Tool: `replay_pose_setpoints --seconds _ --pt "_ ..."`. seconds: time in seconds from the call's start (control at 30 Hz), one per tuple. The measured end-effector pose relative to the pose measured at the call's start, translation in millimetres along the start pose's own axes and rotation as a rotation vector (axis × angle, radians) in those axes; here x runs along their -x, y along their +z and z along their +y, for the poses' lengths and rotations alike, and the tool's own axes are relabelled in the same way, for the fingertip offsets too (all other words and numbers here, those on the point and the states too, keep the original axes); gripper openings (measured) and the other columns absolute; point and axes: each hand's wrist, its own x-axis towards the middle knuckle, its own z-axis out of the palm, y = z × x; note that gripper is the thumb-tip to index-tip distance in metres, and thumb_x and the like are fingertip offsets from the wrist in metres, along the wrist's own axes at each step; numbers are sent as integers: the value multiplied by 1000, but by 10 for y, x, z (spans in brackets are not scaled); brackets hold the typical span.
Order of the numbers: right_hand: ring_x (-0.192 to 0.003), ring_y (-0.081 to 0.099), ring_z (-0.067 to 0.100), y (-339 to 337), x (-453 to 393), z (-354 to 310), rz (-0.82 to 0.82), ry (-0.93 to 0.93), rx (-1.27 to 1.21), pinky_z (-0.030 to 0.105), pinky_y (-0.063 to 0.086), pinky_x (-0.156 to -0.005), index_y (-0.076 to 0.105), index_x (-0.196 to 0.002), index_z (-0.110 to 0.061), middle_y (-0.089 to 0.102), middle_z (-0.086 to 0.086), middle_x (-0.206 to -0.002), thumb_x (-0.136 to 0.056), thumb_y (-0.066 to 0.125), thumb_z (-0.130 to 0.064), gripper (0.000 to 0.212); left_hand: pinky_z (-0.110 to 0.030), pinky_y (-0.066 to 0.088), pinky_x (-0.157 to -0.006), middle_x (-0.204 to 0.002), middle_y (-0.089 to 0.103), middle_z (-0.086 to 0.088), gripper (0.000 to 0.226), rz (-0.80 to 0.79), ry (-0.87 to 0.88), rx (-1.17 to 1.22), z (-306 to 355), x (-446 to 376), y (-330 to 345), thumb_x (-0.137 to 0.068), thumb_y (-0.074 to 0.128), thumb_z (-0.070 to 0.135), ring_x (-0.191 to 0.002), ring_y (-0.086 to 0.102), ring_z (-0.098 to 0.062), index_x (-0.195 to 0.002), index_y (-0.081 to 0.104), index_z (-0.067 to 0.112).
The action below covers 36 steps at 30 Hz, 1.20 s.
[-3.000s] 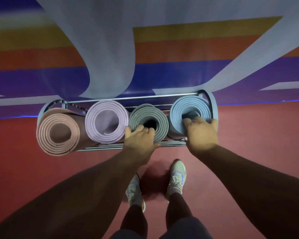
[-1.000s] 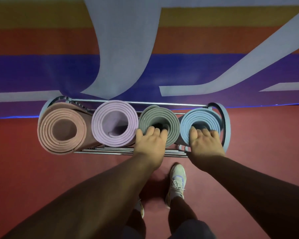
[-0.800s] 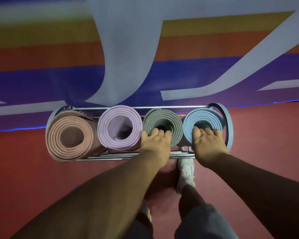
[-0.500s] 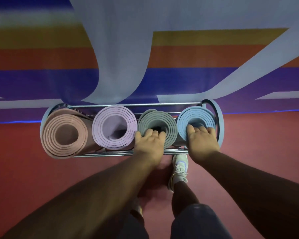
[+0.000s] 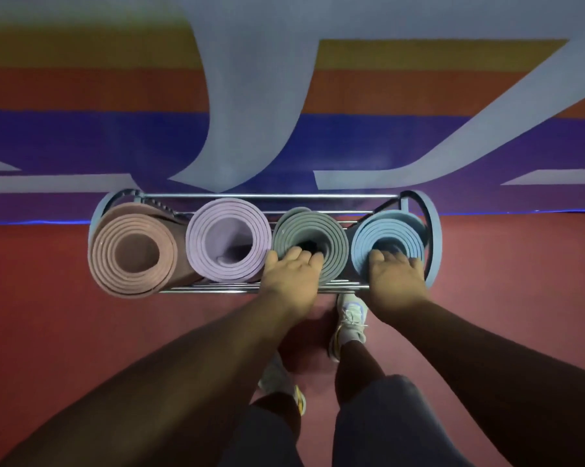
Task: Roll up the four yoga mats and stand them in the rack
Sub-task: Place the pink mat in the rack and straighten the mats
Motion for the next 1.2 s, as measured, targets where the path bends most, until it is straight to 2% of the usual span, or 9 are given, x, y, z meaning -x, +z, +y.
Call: replay_pose_setpoints --seconds 0.13,0.23,0.4,0.57,0.87,0.93,1.03,1.13,1.2 --pt "-118 48 38 -109 75 -303 310 1 -170 51 46 -90 54 -129 -10 50 13 -138 -80 71 -36 57 -43 23 -115 -163 26 5 60 107 72 67 -180 117 5 -99 49 21 -152 15 -17 -156 30 26" --pt "-110 54 35 -126 36 -757 403 -243 -244 47 50 -87 61 -124 -16 58 9 -126 -78 66 -27 48 -43 31 -113 -156 40 -2 50 217 47 83 -421 259 -38 -90 49 23 -147 31 -25 -140 54 24" --pt "-113 52 35 -105 -164 -1453 283 -452 -178 46 49 -99 62 -126 -10 58 13 -125 -77 72 -14 51 -46 35 -109 -136 56 -4 62 281 -261 23 -1054 529 -52 -81 71 46 -139 42 -30 -135 58 19" --pt "-124 41 40 -69 -282 -1602 240 -375 -78 59 38 -106 53 -139 -16 45 18 -130 -77 72 -13 65 -38 2 -124 -153 43 0 62 223 -105 -25 -1341 632 74 -96 56 48 -155 15 -24 -149 43 19" --pt "-150 3 47 -276 -273 -1768 101 -311 100 57 3 -123 54 -136 -24 28 18 -146 -103 38 -28 36 -46 38 -107 -127 58 -2 37 437 -17 144 -1398 688 -35 -82 62 38 -133 45 -28 -112 71 20" --pt "-151 -3 46 -316 -245 -1813 110 -337 116 57 -1 -123 57 -132 -26 21 19 -154 -102 39 -30 35 -50 36 -111 -133 56 -4 44 568 -150 145 -1481 800 -103 -81 61 34 -136 43 -30 -123 66 20" --pt "-153 -12 36 -299 -202 -1890 63 -485 150 63 -10 -119 50 -141 -30 11 8 -165 -98 53 -33 43 -54 18 -121 -156 36 3 63 446 -335 202 -1673 946 -103 -92 60 37 -151 24 -28 -151 40 31" --pt "-148 25 27 -296 -218 -1992 -17 -458 174 61 -2 -121 41 -146 -27 48 2 -146 -97 54 -37 52 -51 13 -124 -166 23 -2 70 366 -328 240 -1847 991 21 -98 58 32 -154 18 -28 -159 24 33" --pt "-129 46 24 -299 -259 -1991 3 -386 142 59 12 -120 53 -131 -27 61 -1 -127 -95 53 -32 37 -46 16 -123 -156 43 -9 68 389 -330 249 -1924 986 89 -97 59 32 -149 31 -32 -159 29 29"
